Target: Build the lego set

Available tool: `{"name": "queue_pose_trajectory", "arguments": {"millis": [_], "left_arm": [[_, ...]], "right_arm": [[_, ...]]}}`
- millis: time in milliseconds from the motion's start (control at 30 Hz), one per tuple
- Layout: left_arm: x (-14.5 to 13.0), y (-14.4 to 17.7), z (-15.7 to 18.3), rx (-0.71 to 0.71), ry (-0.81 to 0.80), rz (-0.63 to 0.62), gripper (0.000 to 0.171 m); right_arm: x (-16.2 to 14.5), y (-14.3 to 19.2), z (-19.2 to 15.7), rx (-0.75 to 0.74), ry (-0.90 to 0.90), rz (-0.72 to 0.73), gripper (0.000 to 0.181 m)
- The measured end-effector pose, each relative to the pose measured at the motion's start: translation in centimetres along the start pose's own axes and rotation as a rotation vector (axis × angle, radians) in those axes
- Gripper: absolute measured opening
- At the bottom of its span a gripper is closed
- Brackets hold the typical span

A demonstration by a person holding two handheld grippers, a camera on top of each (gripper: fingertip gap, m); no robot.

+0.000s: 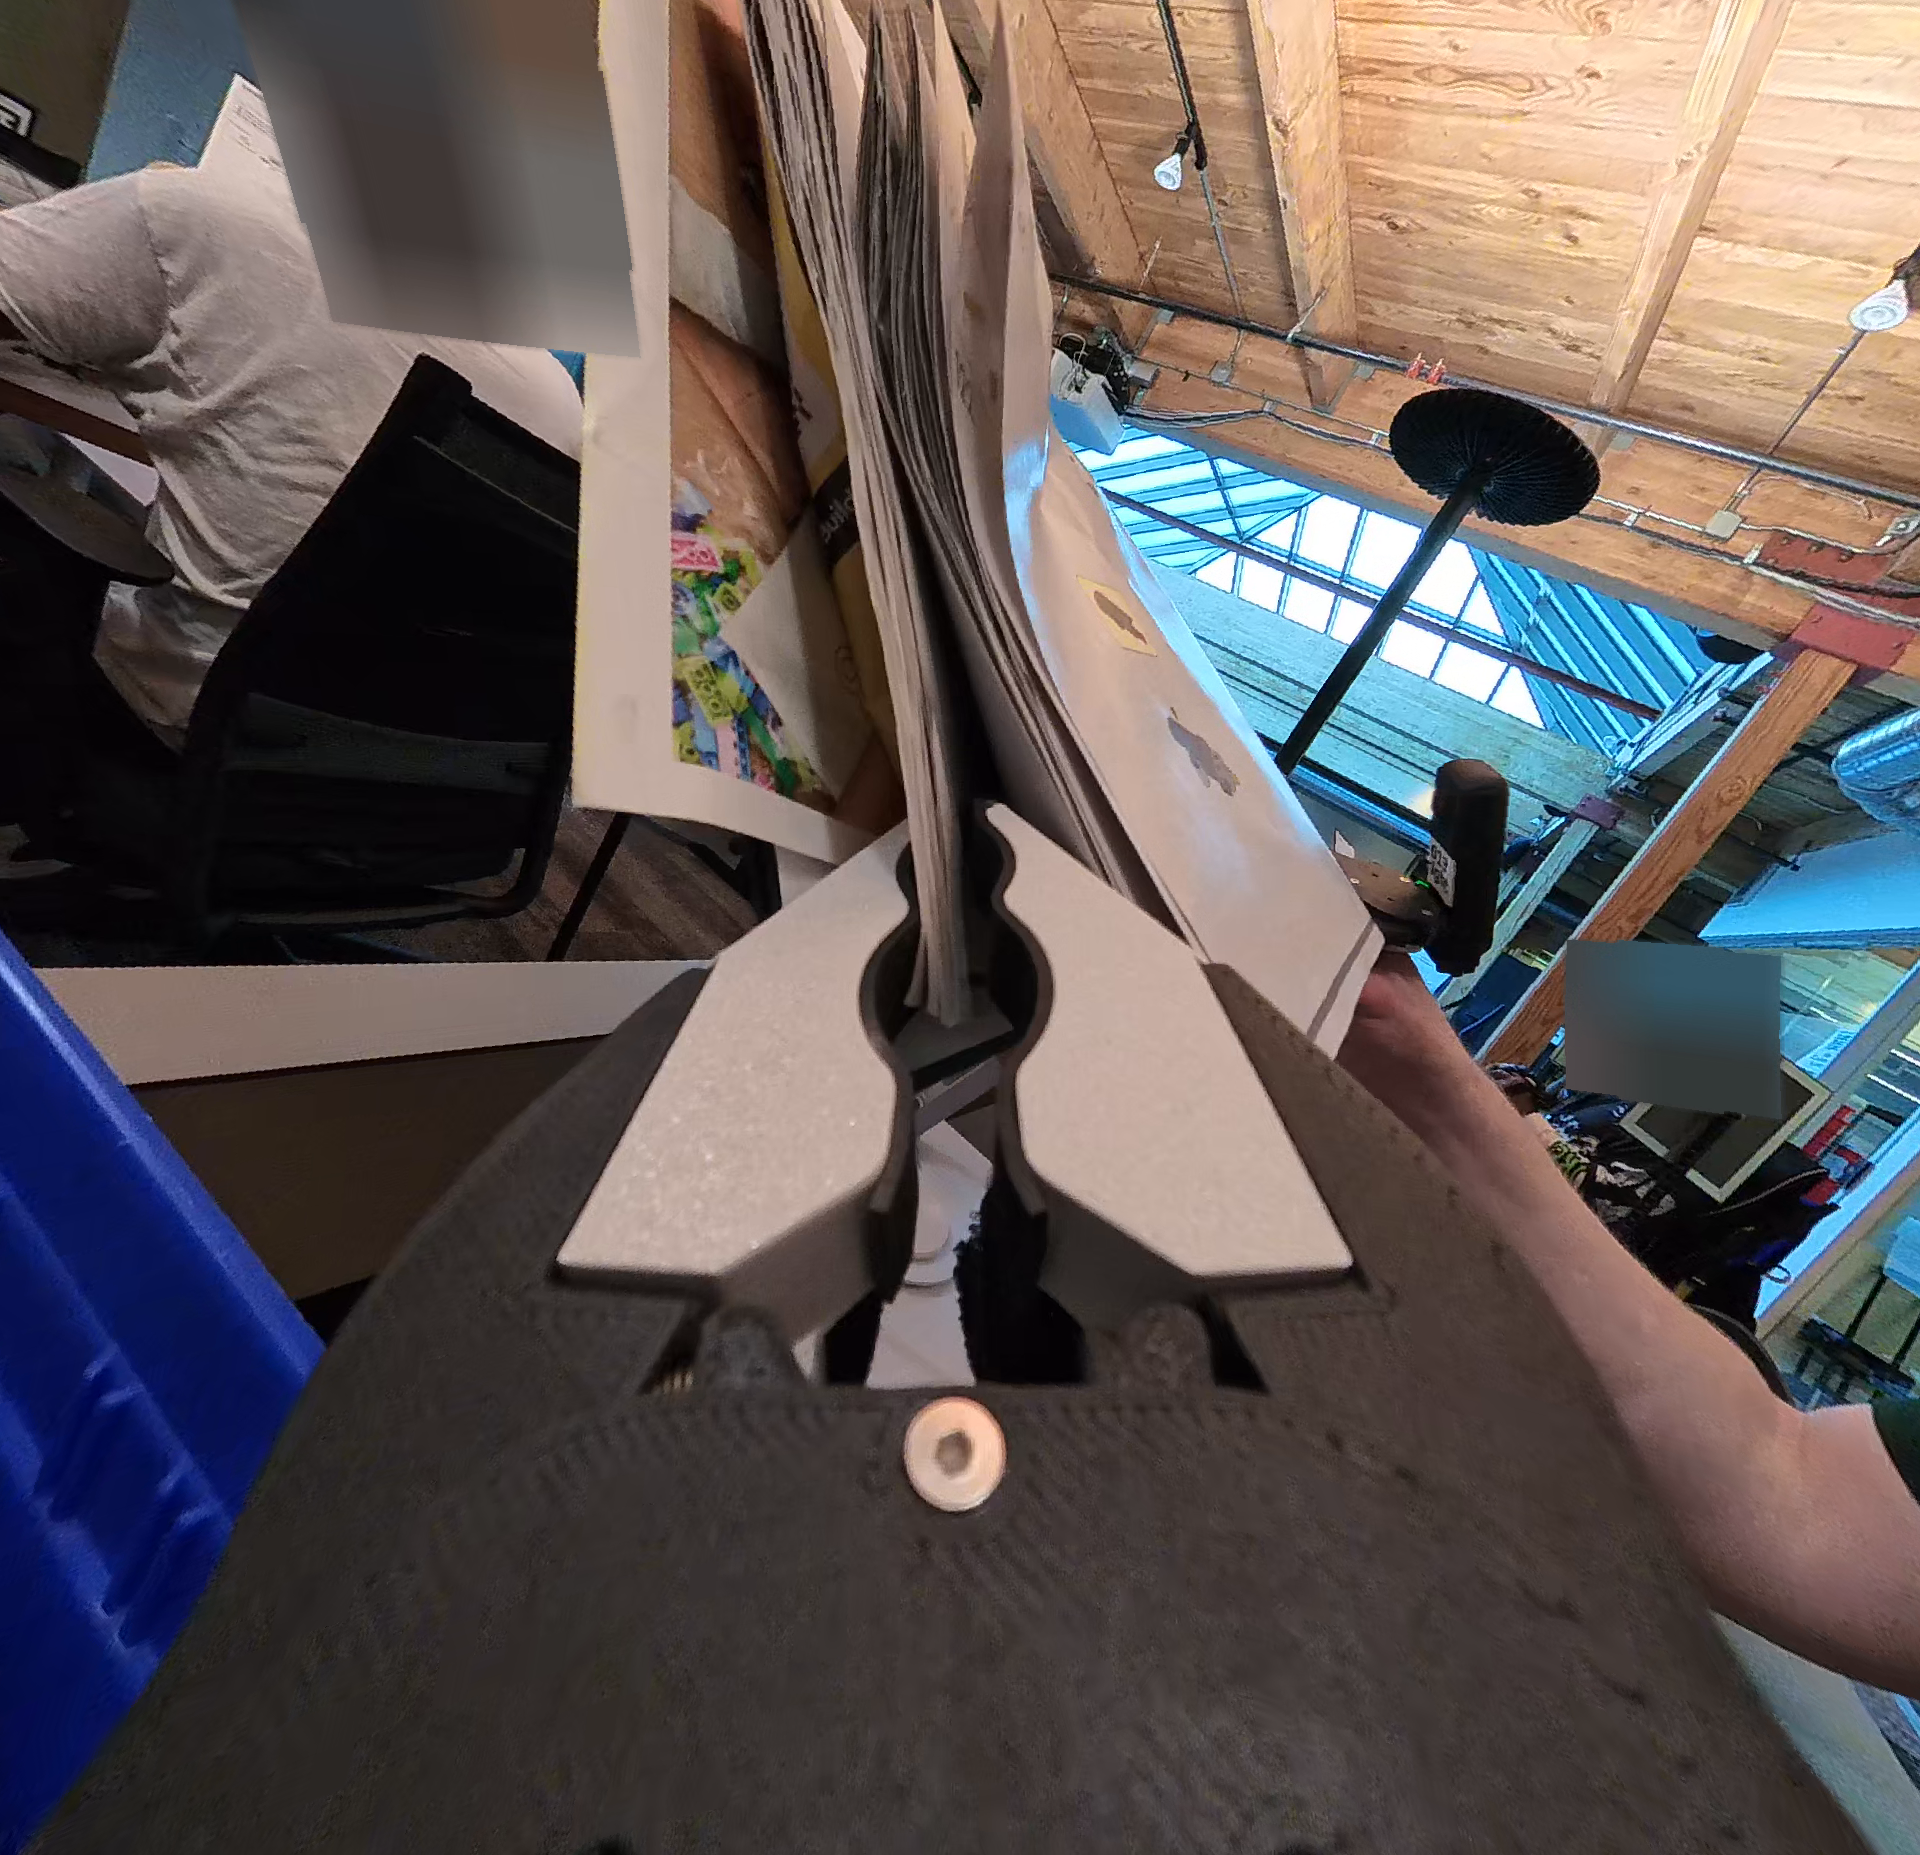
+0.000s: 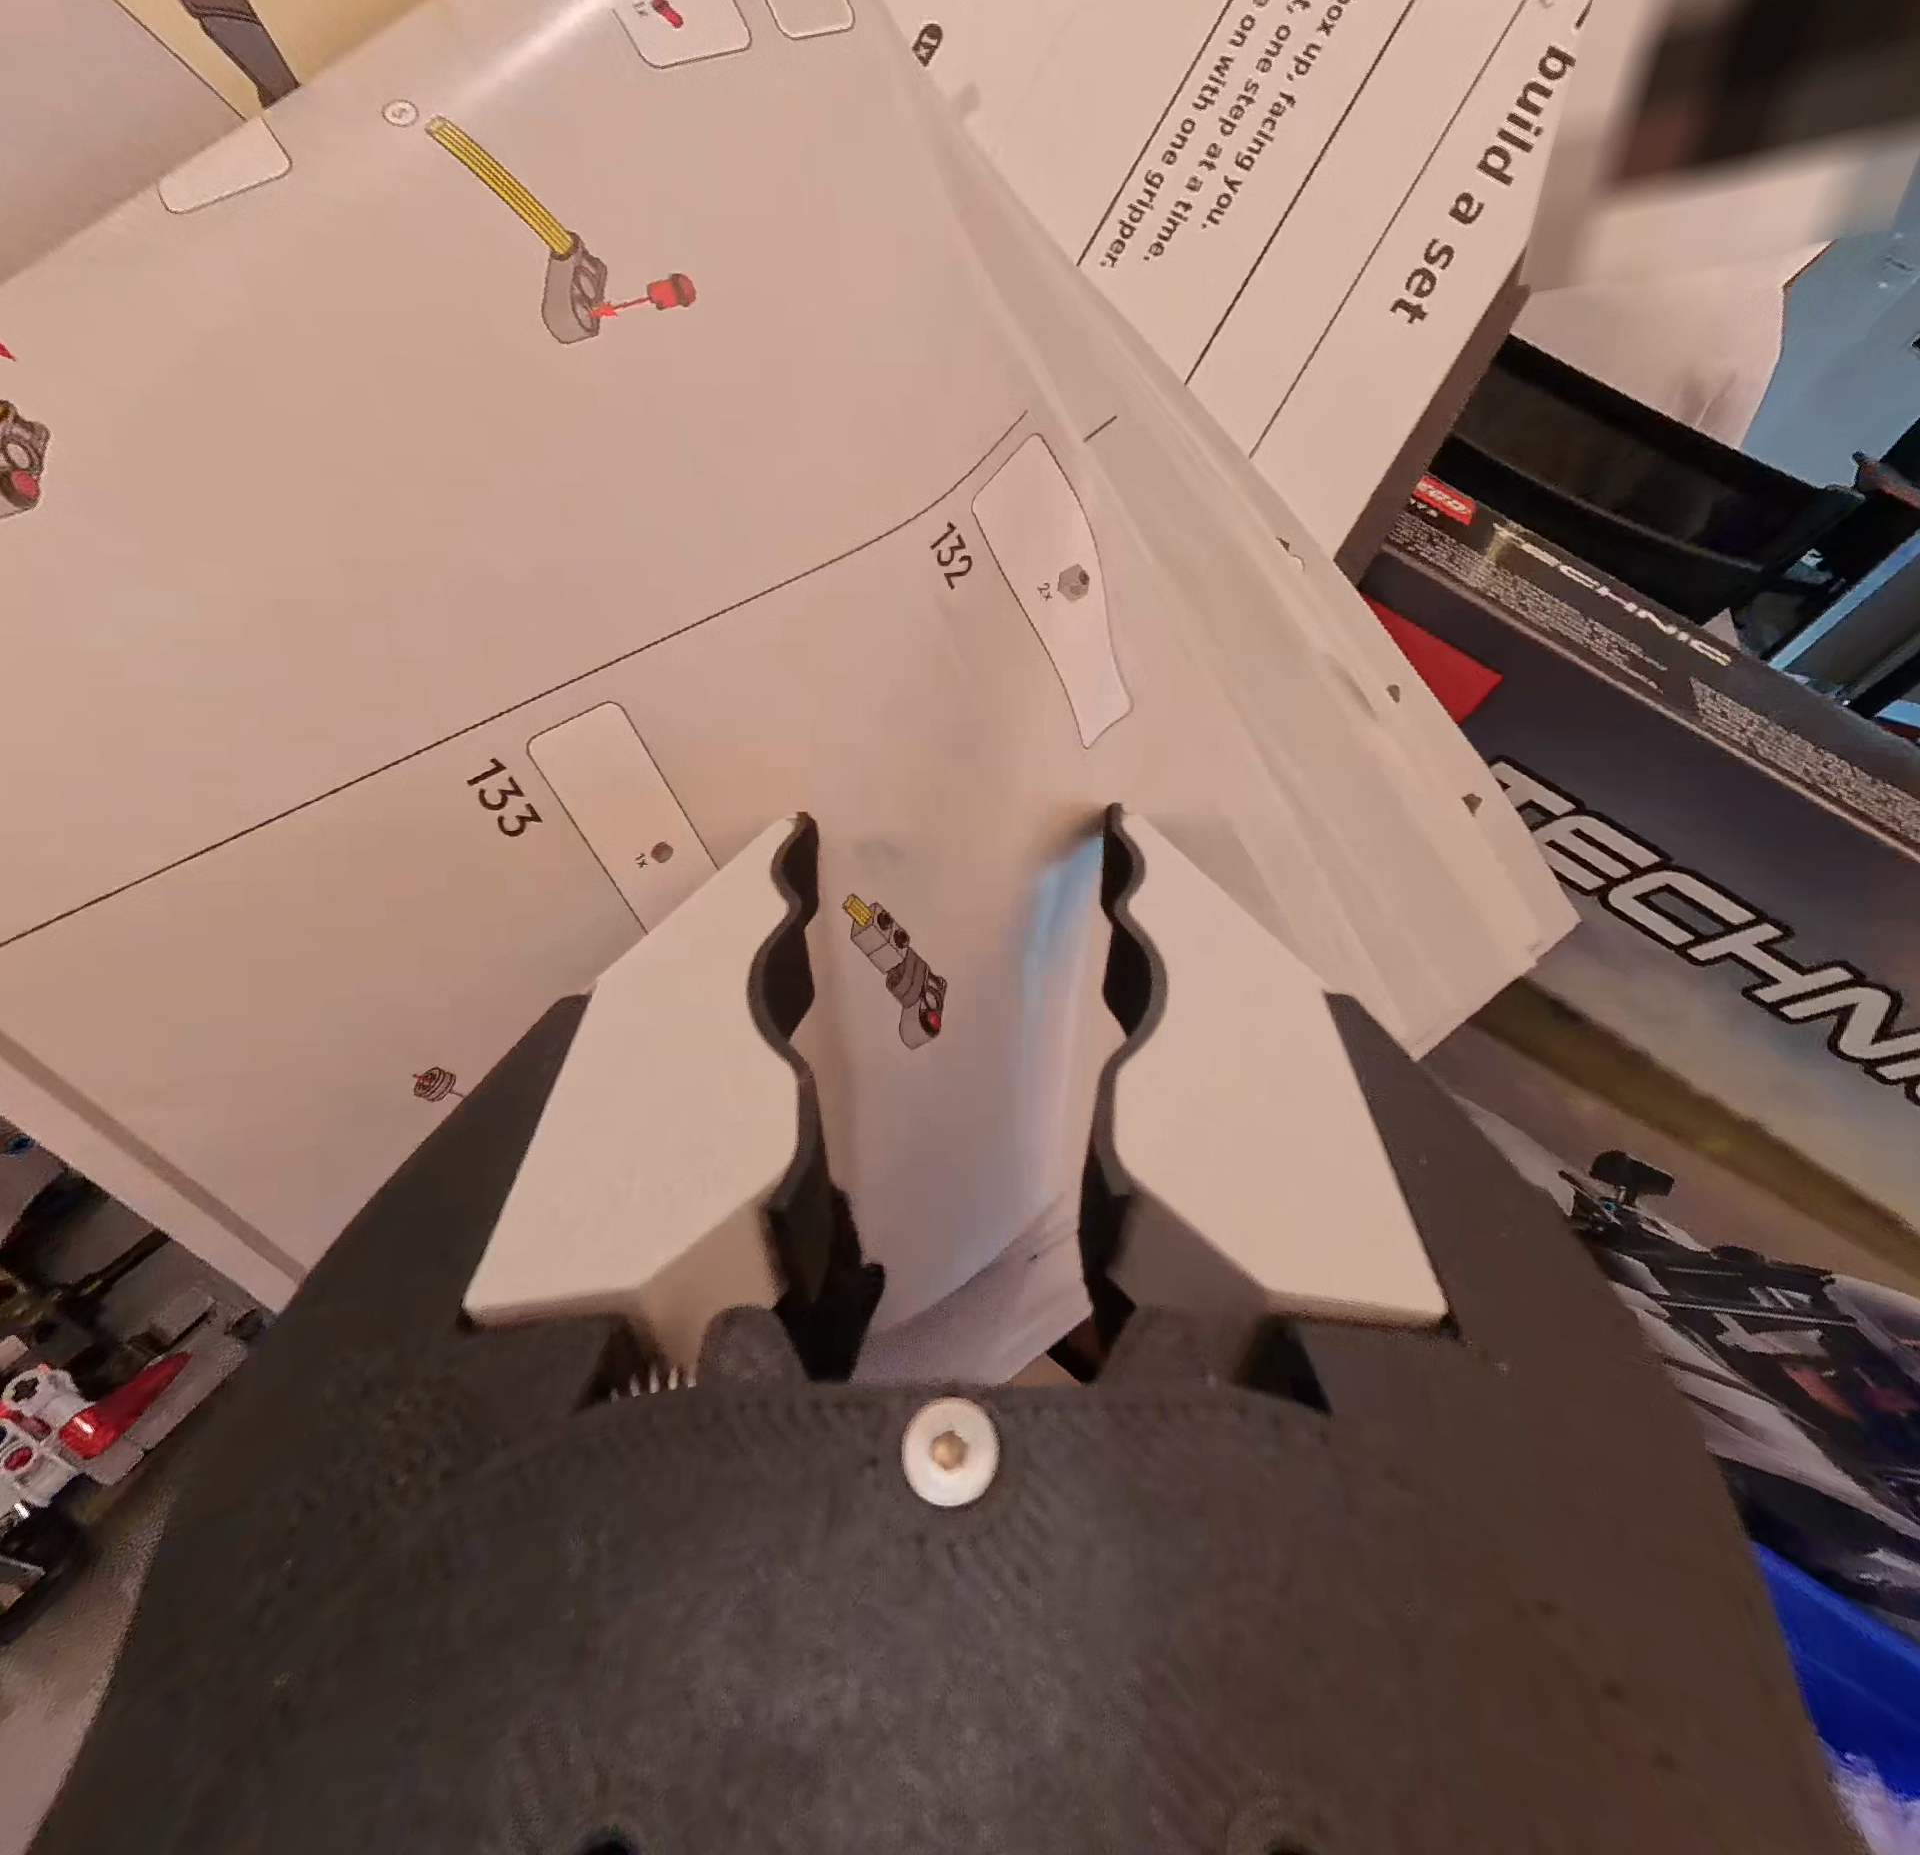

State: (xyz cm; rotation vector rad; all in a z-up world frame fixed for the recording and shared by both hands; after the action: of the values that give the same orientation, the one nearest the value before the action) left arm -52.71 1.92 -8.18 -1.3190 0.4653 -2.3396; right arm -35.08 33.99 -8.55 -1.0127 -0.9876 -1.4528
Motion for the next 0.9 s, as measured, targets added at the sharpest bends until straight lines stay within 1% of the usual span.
{"name": "queue_pose_trajectory", "arguments": {"millis": [133,167,233,300,400,500,767,900], "left_arm": [[0.0,0.0,0.0,-0.002,0.001,-0.001,0.002],[0.1,0.0,0.1,-0.001,0.000,-0.001,0.002],[0.1,0.0,0.1,-0.002,-0.001,-0.002,0.002],[0.1,0.0,0.1,-0.002,0.001,-0.001,0.001],[0.1,0.0,0.1,-0.001,-0.001,0.001,0.001],[0.1,0.0,0.1,-0.002,-0.002,-0.003,0.001],[0.0,0.0,0.1,-0.001,-0.003,-0.004,0.002],[0.1,0.0,0.1,-0.002,-0.003,-0.007,0.002]], "right_arm": [[0.2,0.0,-0.4,0.012,0.033,-0.013,0.036],[0.2,0.0,-0.5,0.018,0.040,-0.017,0.027],[0.3,-0.1,-0.8,0.034,0.056,-0.027,0.017],[0.2,-0.2,-1.4,0.068,0.064,-0.038,0.001],[0.3,-0.4,-1.7,0.077,0.069,-0.043,0.000],[0.9,-0.2,-2.2,0.113,0.022,-0.022,0.000],[6.6,1.5,-4.7,0.273,-0.153,0.142,0.000],[8.6,1.9,-5.5,0.341,-0.224,0.190,0.000]]}}
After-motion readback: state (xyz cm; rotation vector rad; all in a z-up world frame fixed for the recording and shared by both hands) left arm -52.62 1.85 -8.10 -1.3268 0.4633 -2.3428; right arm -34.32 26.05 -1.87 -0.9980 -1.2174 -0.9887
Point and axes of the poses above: each gripper's, where its closed fingertips meet, y back along the fingers, x out of its top, z = x × y across the jaws, the point moved 1 cm from there along y, back along the fingers, and after that the axes turned 14 degrees about z, right-handed, at the moved point
